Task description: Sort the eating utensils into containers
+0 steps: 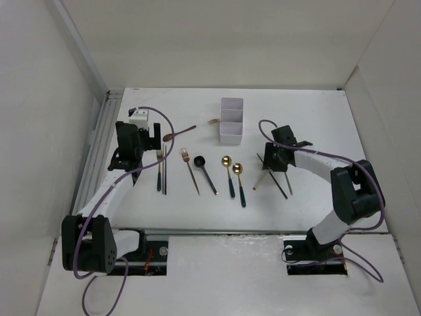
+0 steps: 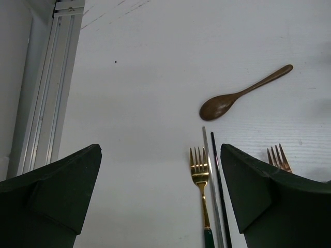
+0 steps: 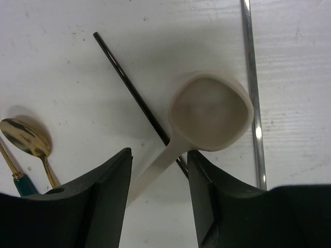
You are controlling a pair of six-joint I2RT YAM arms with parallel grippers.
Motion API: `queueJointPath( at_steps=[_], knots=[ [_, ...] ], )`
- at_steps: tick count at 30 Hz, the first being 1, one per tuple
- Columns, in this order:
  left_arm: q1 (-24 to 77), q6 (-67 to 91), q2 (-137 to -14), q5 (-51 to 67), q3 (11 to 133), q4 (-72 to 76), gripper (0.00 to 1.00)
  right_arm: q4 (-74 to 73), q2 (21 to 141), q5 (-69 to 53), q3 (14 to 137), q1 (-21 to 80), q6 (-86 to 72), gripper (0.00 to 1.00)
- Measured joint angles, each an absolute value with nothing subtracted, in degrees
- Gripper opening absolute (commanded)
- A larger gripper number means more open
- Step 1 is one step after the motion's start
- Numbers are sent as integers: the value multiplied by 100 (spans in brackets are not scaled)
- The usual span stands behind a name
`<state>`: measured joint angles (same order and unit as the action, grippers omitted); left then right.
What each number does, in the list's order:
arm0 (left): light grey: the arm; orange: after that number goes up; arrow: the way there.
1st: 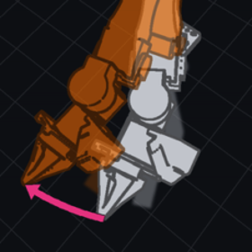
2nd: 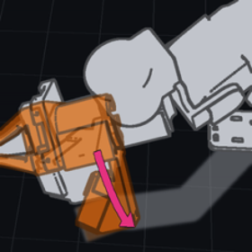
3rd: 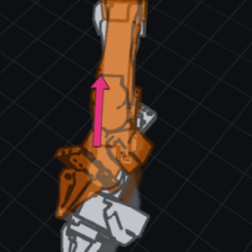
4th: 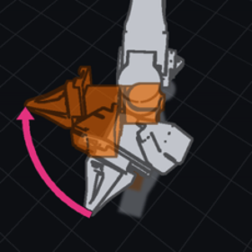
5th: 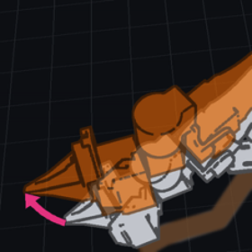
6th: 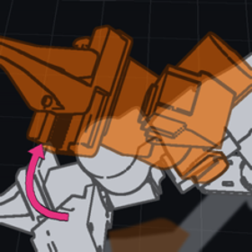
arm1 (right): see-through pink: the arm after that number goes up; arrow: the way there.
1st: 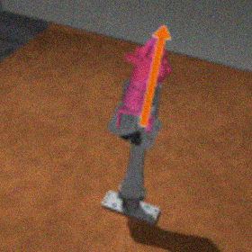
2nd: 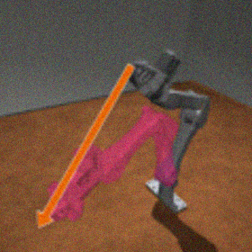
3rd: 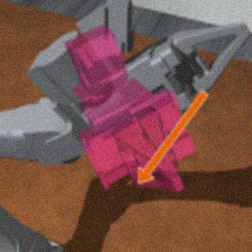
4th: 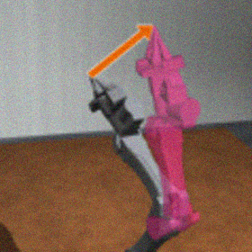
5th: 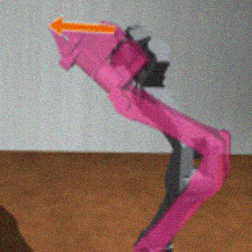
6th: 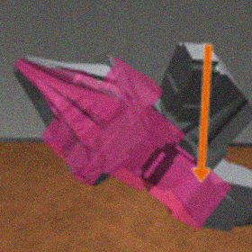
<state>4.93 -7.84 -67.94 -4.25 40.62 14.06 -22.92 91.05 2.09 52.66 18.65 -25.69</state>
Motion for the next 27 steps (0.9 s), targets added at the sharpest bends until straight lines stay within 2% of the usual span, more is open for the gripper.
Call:
queueJointPath(
  at_steps=[3, 4, 7, 14, 17, 18, 27],
  knots=[
    [493, -781, -6707, -429, 4016, 1404, 100, -2224, 9268, 161, 5290, 1837, -2530, 51],
    [493, -784, -6696, -429, 4010, 1402, 100, -2222, 9312, 148, 5290, 1833, -2526, 44],
    [493, -784, -6692, -429, 3997, 1411, 100, -2176, 9362, 119, 5332, 1809, -2482, 32],
    [493, -784, -6687, -429, 3972, 1411, 100, -2158, 9502, 99, 5439, 1752, -2436, 17],
    [493, -784, -6672, -429, 3905, 1435, 100, -2165, 9502, 99, 5463, 1730, -2423, 6],
    [493, -784, -6667, -429, 3885, 1426, 100, -2176, 9507, 99, 5485, 1723, -2421, 0],
    [493, -784, -6665, -429, 3859, 1424, 100, -2239, 9332, -49, 5946, 1712, -2220, 0]
  ],
)
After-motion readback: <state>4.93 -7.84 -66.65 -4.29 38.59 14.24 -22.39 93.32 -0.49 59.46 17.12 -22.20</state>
